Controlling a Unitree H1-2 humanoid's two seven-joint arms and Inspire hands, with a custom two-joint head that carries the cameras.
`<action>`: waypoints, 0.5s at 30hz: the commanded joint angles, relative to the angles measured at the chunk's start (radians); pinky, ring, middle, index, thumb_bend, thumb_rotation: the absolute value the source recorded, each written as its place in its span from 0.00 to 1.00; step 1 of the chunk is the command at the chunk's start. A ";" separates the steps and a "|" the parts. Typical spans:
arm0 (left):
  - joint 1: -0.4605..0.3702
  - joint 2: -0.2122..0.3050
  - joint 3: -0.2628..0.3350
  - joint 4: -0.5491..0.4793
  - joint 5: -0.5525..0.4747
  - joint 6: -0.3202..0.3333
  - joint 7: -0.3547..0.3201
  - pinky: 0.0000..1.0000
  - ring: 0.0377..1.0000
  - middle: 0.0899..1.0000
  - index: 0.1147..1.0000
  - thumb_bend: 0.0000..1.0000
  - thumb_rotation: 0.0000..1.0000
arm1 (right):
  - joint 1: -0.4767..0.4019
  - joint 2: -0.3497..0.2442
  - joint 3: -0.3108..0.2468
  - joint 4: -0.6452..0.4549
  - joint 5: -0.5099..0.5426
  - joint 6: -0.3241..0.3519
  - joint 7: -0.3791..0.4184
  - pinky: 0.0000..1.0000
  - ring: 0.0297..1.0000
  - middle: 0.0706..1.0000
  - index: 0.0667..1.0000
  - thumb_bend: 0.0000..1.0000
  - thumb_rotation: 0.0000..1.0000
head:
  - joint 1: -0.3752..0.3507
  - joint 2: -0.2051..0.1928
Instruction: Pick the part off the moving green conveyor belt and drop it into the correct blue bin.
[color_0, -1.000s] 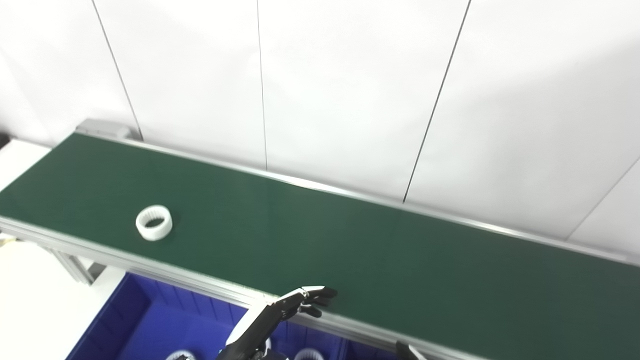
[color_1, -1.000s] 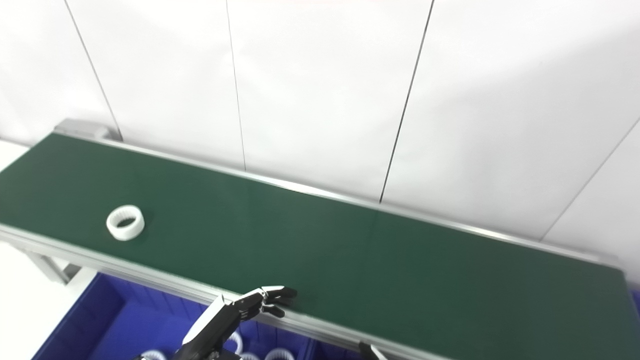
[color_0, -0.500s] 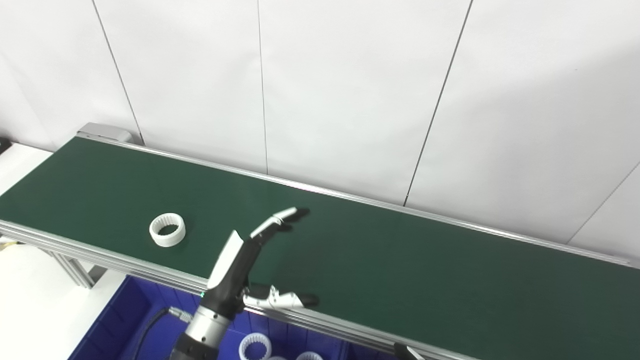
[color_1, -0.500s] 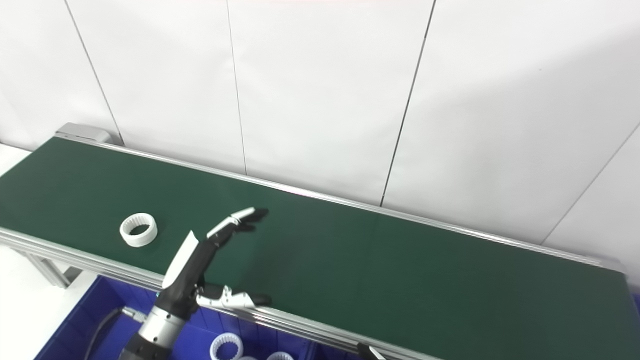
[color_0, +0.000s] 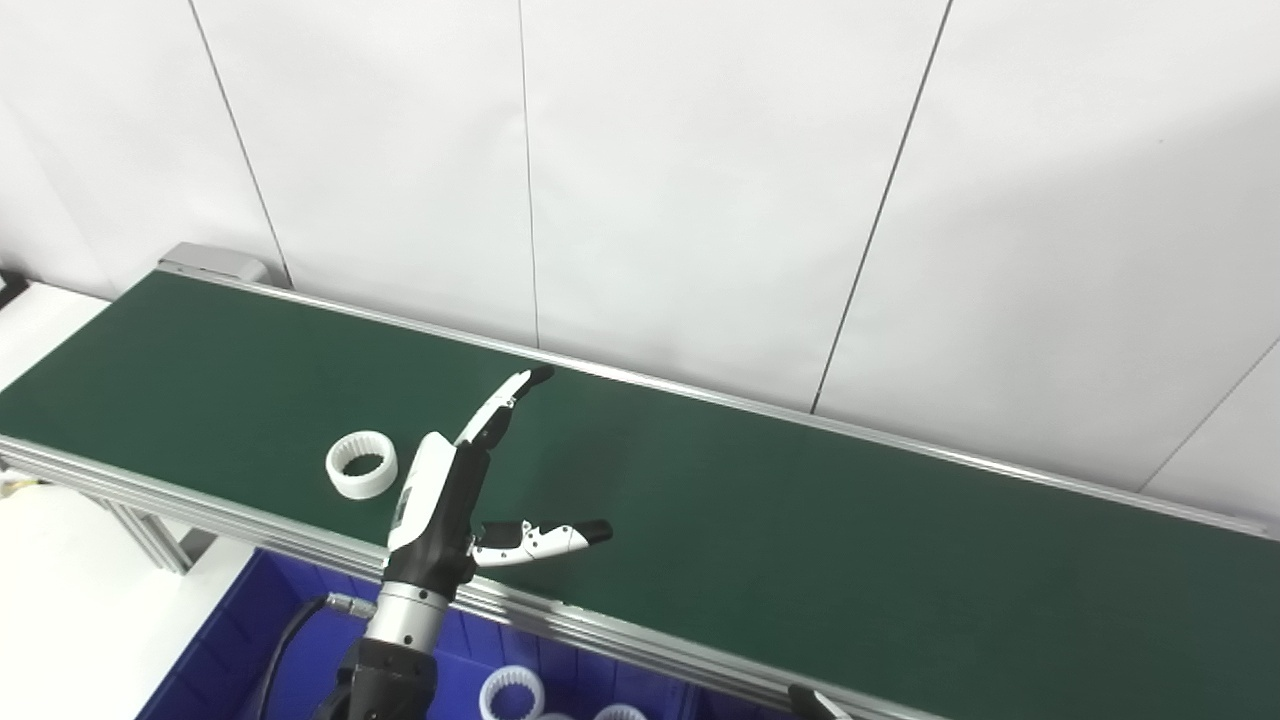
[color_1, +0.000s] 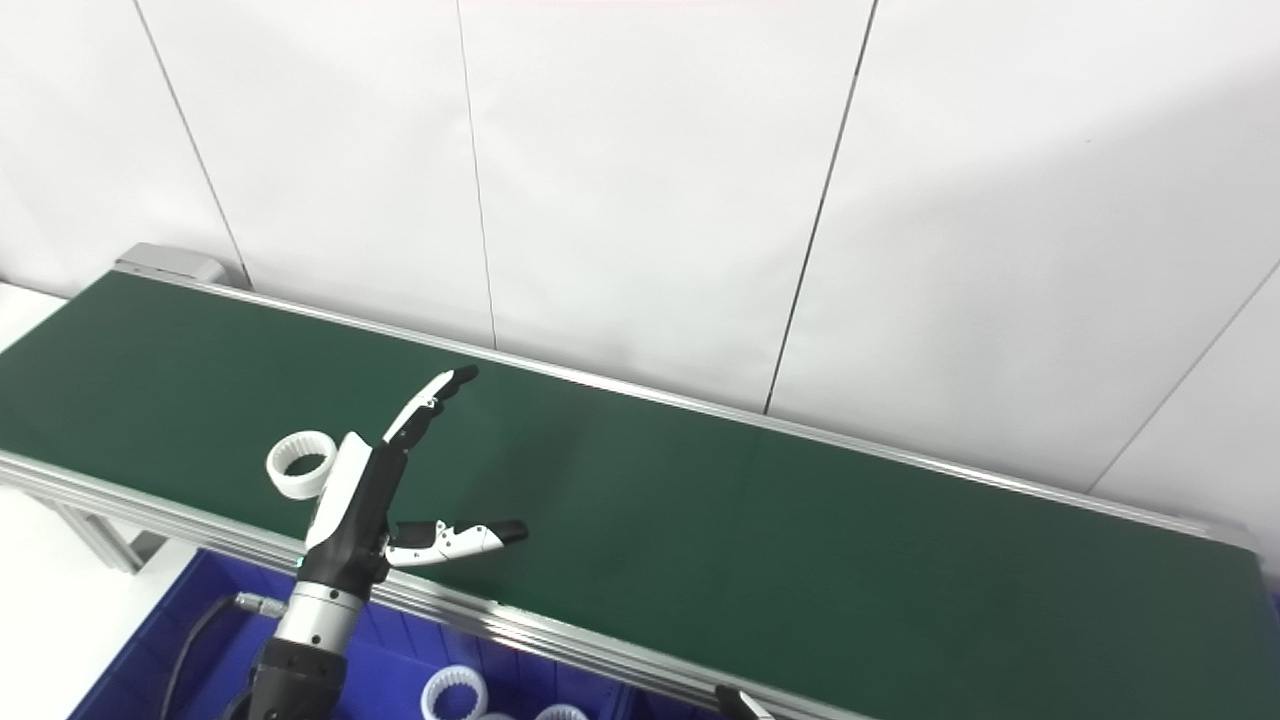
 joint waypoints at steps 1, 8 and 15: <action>-0.044 0.021 0.006 0.003 0.019 0.008 0.023 0.93 0.95 0.96 0.92 0.81 0.44 | -0.007 -0.002 -0.001 -0.017 0.014 -0.056 -0.009 0.70 0.81 0.84 0.85 1.00 0.14 | 0.000 0.000; -0.094 0.059 0.001 0.090 0.109 0.034 0.071 0.88 0.94 0.98 0.94 0.82 0.44 | -0.010 -0.011 -0.002 -0.005 0.019 -0.071 -0.008 0.71 0.81 0.84 0.86 1.00 0.19 | 0.005 -0.005; -0.147 0.098 -0.011 0.165 0.215 0.116 0.116 0.86 0.95 1.00 0.97 0.83 0.39 | -0.020 -0.018 -0.003 0.014 0.024 -0.102 -0.015 0.70 0.80 0.83 0.85 1.00 0.17 | 0.004 -0.011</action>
